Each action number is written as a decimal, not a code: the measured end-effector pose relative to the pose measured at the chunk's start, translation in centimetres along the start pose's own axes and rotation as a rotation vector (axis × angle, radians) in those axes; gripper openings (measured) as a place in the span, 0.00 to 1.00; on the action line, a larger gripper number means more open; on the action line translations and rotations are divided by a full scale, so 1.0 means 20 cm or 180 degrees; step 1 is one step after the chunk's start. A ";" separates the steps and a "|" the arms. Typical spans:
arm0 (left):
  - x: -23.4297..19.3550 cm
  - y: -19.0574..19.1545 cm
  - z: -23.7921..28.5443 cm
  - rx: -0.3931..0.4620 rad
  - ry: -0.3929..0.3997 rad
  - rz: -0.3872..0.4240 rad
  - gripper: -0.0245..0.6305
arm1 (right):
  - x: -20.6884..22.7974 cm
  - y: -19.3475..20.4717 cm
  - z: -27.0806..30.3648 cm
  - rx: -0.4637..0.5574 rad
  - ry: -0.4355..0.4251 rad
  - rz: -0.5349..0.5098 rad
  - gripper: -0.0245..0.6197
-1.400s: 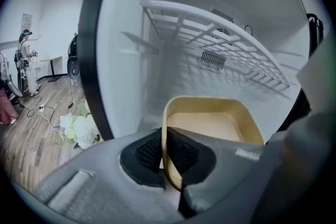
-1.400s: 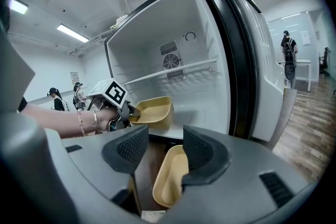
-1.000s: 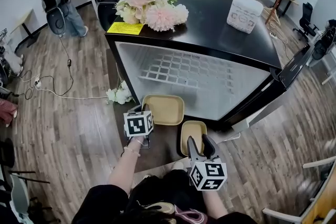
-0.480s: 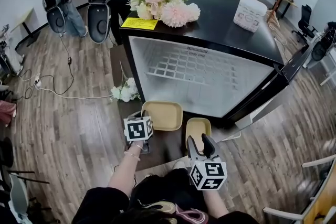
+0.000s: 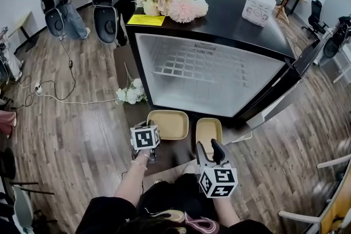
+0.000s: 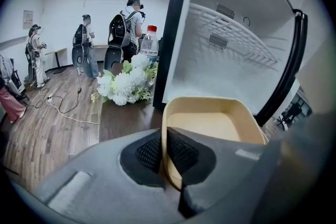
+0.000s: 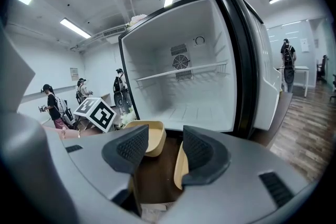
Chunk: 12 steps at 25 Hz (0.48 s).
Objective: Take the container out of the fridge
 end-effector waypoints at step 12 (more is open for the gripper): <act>-0.05 0.12 0.05 -0.0235 -0.0146 -0.0012 0.05 | -0.02 0.04 -0.03 -0.0049 0.0115 -0.0001 0.36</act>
Point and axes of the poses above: the fingertips, and each gripper's own axes: z forward along the fingers, x to its right, y out of its underside, the point moved 10 cm from there along -z, backward along the fingers, and after that the axes turned 2 degrees about x, right-handed, at the moved point
